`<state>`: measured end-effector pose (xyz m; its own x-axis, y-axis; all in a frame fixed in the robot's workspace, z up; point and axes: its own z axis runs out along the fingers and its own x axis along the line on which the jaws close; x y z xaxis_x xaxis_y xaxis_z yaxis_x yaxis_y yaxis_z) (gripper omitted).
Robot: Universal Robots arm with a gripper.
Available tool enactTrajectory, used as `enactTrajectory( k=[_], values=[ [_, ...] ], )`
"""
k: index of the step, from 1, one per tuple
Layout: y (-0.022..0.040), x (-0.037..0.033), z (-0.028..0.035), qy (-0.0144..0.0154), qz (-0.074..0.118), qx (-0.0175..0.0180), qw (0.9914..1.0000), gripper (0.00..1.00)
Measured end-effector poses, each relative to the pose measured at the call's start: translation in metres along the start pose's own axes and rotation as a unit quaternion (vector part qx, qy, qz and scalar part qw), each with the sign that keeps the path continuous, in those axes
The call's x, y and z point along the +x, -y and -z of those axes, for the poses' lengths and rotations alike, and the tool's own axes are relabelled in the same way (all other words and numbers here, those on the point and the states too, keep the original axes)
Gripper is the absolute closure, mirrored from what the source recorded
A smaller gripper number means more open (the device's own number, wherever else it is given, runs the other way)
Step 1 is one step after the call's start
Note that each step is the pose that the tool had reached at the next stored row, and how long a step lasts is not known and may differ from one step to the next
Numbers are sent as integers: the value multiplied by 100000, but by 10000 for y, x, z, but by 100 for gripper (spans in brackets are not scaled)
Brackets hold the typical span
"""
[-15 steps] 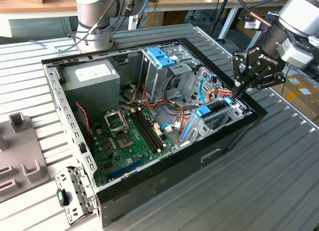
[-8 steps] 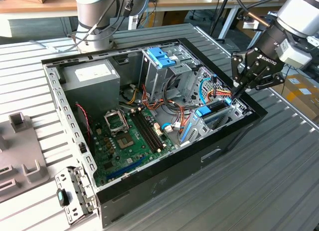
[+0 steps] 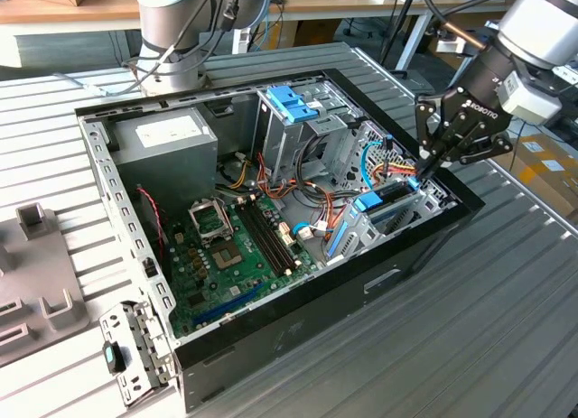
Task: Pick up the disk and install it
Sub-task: 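Insert the first disk wire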
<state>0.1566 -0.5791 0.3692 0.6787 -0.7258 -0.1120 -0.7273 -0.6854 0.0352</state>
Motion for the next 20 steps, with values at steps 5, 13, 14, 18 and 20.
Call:
enactTrajectory(
  k=[5, 13, 14, 18, 20],
  values=[
    [-38, -35, -6, 11, -1, 7, 100000, 83],
    [-91, -85, -14, 8, -9, 8, 100000, 83],
    [-95, -89, -15, 12, -24, 11, 100000, 83],
    [-110, -116, -20, 12, -39, 13, 100000, 83],
    [-103, -131, -22, 15, -43, 14, 100000, 83]
  ],
)
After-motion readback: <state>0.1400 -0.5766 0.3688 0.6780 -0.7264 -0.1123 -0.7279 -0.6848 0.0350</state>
